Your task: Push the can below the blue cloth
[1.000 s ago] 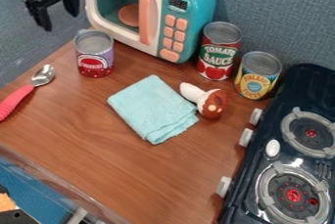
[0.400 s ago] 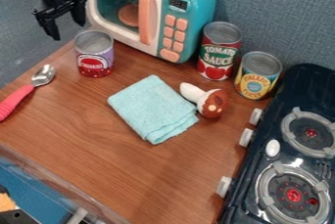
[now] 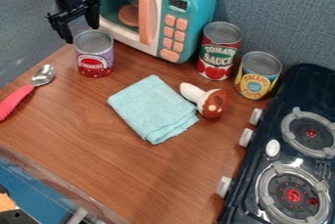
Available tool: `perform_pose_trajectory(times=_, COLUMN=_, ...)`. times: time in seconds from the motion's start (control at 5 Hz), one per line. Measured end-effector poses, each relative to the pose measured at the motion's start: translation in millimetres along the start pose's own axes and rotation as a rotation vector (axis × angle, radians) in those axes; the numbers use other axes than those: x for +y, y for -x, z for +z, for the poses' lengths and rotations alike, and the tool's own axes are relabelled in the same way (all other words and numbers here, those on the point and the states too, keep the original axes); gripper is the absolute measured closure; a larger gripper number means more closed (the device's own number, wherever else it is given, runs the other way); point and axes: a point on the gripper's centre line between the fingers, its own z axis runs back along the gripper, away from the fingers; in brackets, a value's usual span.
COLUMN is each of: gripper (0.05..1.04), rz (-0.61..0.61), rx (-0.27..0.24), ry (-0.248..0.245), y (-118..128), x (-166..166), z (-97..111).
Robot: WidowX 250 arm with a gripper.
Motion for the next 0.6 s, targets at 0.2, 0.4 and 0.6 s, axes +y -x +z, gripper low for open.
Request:
perform_pose_trajectory(times=0.2, gripper=0.082, rz=-0.066, rx=0.015, ry=-0.025, y=18, x=4, z=-13)
perform_pose_trajectory(times=0.4, gripper=0.082, rz=-0.094, rx=0.033, ry=-0.026, y=29, x=7, z=-10)
perform_pose_trajectory(times=0.6, gripper=0.082, rz=-0.106, rx=0.029, ry=-0.030, y=35, x=14, z=-7)
